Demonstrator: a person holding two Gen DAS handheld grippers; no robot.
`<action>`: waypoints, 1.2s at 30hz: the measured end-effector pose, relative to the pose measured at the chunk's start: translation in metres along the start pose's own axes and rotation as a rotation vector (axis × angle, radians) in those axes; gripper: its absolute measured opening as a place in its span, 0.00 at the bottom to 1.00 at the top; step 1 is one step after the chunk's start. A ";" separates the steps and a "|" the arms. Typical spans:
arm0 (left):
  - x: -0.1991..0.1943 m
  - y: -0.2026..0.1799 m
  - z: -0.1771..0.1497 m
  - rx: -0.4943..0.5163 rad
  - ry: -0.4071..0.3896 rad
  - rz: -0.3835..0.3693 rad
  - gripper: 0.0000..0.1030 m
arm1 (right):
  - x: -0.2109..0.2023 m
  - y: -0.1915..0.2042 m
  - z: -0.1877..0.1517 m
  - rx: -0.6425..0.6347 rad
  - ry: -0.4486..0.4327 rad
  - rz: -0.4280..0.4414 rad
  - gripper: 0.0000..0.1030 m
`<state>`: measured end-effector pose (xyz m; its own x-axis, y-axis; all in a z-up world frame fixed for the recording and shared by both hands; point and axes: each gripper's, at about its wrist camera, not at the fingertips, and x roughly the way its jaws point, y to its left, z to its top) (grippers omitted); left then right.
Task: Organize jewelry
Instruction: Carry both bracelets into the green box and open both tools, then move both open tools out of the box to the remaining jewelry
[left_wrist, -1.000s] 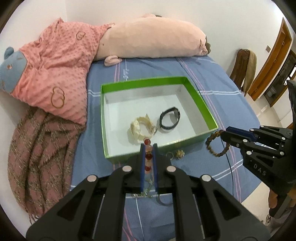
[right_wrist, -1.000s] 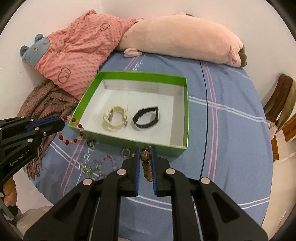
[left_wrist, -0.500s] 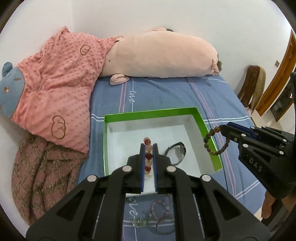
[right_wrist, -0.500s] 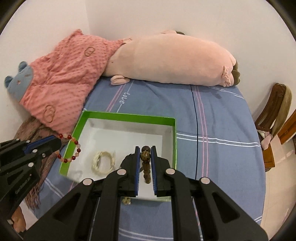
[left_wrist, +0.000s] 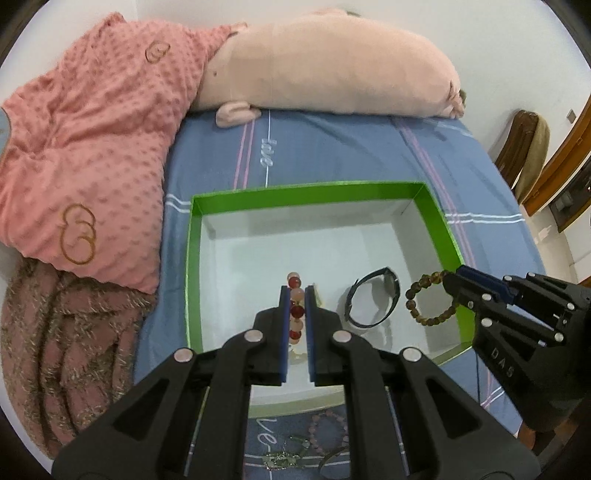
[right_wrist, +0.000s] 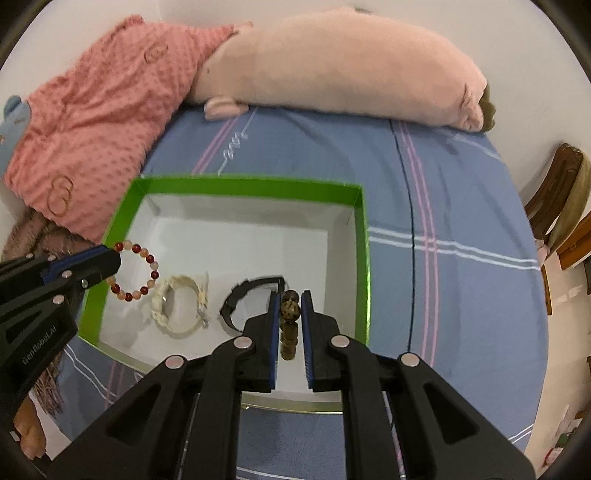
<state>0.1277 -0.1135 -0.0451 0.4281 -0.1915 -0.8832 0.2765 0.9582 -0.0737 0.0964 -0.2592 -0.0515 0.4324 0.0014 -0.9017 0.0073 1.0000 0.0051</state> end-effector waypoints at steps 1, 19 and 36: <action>0.004 0.001 -0.001 -0.001 0.008 0.001 0.07 | 0.006 0.001 -0.003 -0.001 0.015 -0.001 0.11; 0.043 0.004 -0.018 0.007 0.074 0.014 0.08 | 0.044 -0.009 -0.023 0.049 0.097 -0.039 0.42; -0.010 0.039 -0.103 0.082 0.121 0.035 0.27 | -0.022 0.051 -0.100 -0.204 0.158 0.192 0.22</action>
<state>0.0459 -0.0526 -0.0868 0.3329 -0.1266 -0.9344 0.3350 0.9422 -0.0083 -0.0032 -0.2071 -0.0751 0.2627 0.1754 -0.9488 -0.2490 0.9624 0.1089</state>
